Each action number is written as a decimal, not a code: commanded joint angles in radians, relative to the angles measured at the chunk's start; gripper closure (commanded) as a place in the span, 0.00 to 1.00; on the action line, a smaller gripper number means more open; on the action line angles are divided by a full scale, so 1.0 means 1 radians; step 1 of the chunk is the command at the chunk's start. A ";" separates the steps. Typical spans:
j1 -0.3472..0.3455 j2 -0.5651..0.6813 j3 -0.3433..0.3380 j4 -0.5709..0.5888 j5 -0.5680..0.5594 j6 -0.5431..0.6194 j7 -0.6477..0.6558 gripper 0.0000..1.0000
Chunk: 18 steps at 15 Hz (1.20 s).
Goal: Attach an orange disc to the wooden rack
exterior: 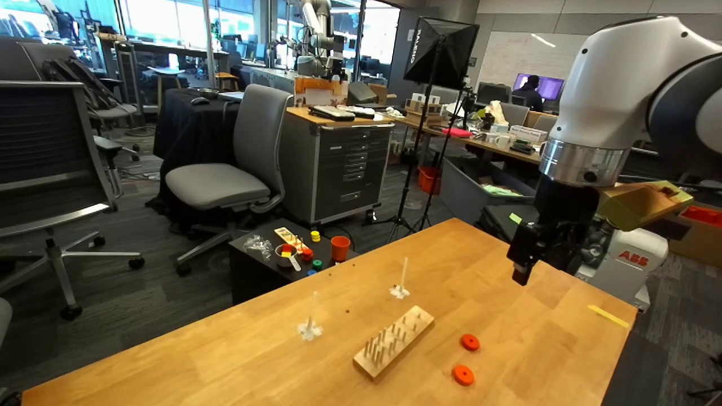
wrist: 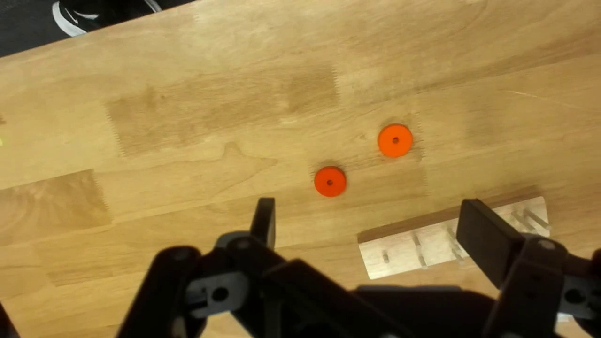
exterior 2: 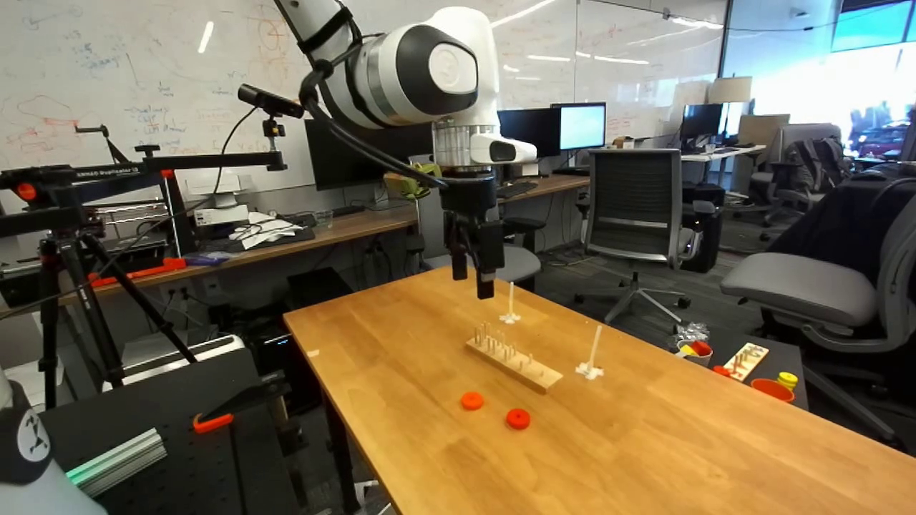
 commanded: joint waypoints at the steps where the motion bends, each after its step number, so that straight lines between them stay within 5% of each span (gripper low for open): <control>1: 0.031 0.104 -0.047 0.032 0.052 0.039 -0.017 0.00; 12: 0.126 0.627 -0.077 0.428 0.202 0.025 -0.021 0.00; 18: 0.166 0.791 -0.070 0.619 0.249 -0.008 -0.032 0.00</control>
